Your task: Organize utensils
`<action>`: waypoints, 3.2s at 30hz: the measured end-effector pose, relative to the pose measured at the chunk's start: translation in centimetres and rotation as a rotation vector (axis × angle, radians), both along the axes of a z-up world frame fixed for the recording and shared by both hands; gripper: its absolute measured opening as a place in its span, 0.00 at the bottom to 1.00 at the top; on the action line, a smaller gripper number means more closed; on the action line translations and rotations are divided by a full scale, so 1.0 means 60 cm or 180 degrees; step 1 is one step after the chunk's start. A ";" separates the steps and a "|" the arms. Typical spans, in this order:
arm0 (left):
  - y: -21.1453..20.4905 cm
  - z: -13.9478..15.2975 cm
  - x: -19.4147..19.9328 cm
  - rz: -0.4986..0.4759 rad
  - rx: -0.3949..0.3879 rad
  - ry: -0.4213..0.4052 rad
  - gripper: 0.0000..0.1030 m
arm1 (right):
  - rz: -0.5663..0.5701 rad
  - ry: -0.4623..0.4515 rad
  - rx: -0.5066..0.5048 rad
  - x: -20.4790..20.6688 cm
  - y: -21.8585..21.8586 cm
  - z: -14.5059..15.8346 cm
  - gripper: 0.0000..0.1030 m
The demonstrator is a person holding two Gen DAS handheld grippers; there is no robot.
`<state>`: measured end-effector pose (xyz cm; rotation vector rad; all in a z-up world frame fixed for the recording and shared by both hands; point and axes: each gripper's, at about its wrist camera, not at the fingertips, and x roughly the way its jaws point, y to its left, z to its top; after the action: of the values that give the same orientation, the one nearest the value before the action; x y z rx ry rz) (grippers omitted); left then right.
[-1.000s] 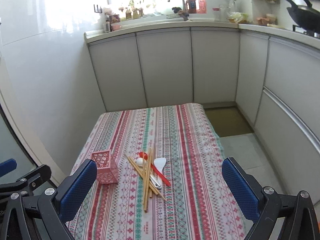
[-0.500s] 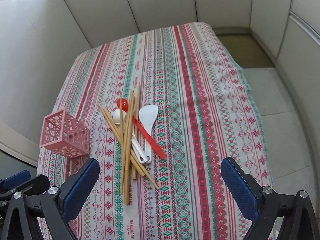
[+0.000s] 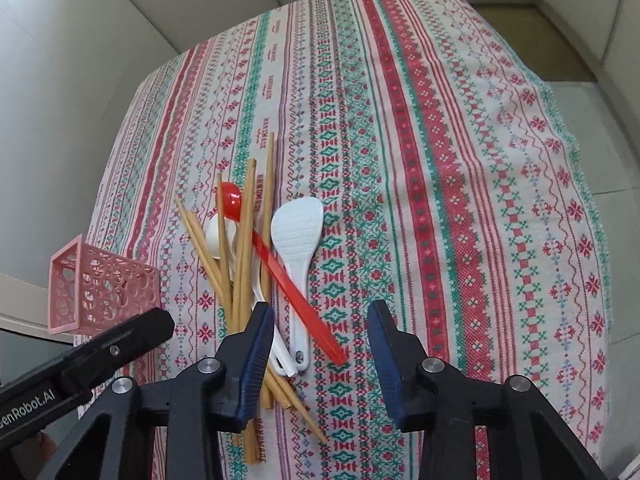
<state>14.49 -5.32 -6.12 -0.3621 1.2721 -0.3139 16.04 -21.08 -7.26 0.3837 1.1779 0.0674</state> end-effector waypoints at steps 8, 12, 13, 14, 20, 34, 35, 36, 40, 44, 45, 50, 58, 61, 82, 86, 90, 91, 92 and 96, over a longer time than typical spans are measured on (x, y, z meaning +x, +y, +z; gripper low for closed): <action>-0.006 -0.048 0.050 0.0091 -0.0040 0.0116 0.21 | 0.0058 0.0004 0.0060 0.028 0.003 -0.016 0.37; -0.013 -0.058 0.063 0.0068 -0.0022 0.0103 0.20 | 0.0106 0.0051 0.0067 0.043 0.009 -0.029 0.36; -0.015 -0.061 0.068 0.0060 0.0009 0.0097 0.20 | 0.0116 0.0058 0.0061 0.047 0.012 -0.032 0.36; -0.017 -0.063 0.070 0.0050 0.0027 0.0092 0.20 | 0.0123 0.0066 0.0061 0.050 0.013 -0.034 0.36; -0.027 -0.080 0.075 -0.0073 0.0113 0.0081 0.05 | 0.0198 0.0112 0.0087 0.067 0.024 -0.056 0.34; -0.026 -0.062 0.060 -0.0196 0.0305 -0.0079 0.03 | 0.0243 0.0168 0.0259 0.086 0.051 -0.086 0.32; -0.024 -0.064 0.062 -0.0151 0.0322 -0.0055 0.06 | 0.0232 0.0174 0.0294 0.088 0.052 -0.088 0.32; -0.020 -0.066 0.063 -0.0111 0.0310 -0.0036 0.16 | 0.0220 0.0170 0.0330 0.091 0.055 -0.092 0.32; -0.009 -0.070 0.069 -0.0015 0.0208 -0.0010 0.22 | 0.0156 0.0149 0.0514 0.101 0.053 -0.099 0.31; 0.003 -0.078 0.068 0.0109 0.0081 0.0089 0.22 | 0.0234 0.0140 0.0608 0.111 0.063 -0.106 0.27; 0.007 -0.079 0.068 0.0147 0.0031 0.0111 0.22 | 0.0243 0.0132 0.0648 0.113 0.066 -0.107 0.25; 0.022 -0.076 0.064 0.0292 -0.0175 0.0157 0.22 | 0.0251 0.0120 0.0787 0.125 0.082 -0.115 0.18; 0.029 -0.073 0.060 0.0316 -0.0360 0.0158 0.25 | 0.0369 0.0094 0.0780 0.120 0.097 -0.113 0.07; 0.024 -0.077 0.063 0.0300 -0.0346 0.0175 0.25 | 0.0345 0.0023 0.0777 0.111 0.076 -0.087 0.07; -0.054 -0.070 0.065 -0.0287 0.0442 -0.0300 0.07 | 0.0338 -0.0295 0.0584 0.046 0.026 0.019 0.07; -0.056 -0.058 0.056 -0.0343 0.0493 -0.0381 0.07 | 0.0334 -0.0384 0.0561 0.033 0.020 0.036 0.07; -0.054 -0.030 0.037 -0.0372 0.0504 -0.0545 0.07 | 0.0313 -0.0461 0.0518 0.025 0.013 0.050 0.07; -0.054 -0.019 0.031 -0.0385 0.0513 -0.0609 0.07 | 0.0309 -0.0473 0.0485 0.024 0.012 0.053 0.07; -0.054 -0.009 0.024 -0.0400 0.0520 -0.0682 0.07 | 0.0301 -0.0488 0.0442 0.023 0.011 0.056 0.07; -0.039 0.044 -0.007 -0.0367 0.0504 -0.0991 0.07 | 0.0252 -0.0590 0.0458 0.014 0.001 0.071 0.07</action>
<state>14.08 -7.68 -3.50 -0.0991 1.0050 -0.3503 16.89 -20.99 -3.03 0.4477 1.0073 0.2526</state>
